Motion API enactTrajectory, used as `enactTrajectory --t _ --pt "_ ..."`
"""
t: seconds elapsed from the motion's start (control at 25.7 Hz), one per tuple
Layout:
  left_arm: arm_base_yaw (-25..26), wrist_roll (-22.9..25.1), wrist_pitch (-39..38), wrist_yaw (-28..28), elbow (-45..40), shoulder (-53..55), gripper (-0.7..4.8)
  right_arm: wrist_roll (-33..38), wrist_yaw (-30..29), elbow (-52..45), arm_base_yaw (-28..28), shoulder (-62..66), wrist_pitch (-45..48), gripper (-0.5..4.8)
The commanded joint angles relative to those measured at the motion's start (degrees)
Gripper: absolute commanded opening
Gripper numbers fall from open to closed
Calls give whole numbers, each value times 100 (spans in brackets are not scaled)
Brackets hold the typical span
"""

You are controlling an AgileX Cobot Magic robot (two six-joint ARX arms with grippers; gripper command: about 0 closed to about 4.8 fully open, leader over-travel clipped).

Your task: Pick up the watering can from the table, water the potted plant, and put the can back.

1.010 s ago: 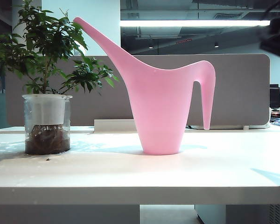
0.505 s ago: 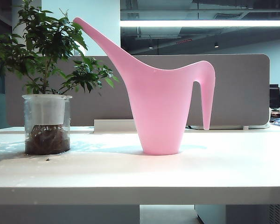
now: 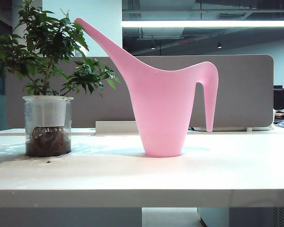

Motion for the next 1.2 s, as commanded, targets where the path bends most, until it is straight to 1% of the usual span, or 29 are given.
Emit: enactTrajectory --t 0.04,0.23,0.5,0.85,0.93,1.2 --pt "0 17 42 26 11 0 -5 -22 164 -24 4 -426 -254 -6" --pt "0 17 42 26 11 0 -5 -20 166 -24 2 -820 -251 -6" --pt "0 17 42 26 11 0 -5 -24 184 -24 0 -817 -245 -6" --pt "0 17 42 26 11 0 -5 -24 -35 -24 2 -817 -269 -6" --pt "0 17 42 26 11 0 -5 -22 46 -24 2 -817 -267 -6" --pt "0 17 42 26 11 0 -5 -20 48 -24 2 -817 -260 -5"
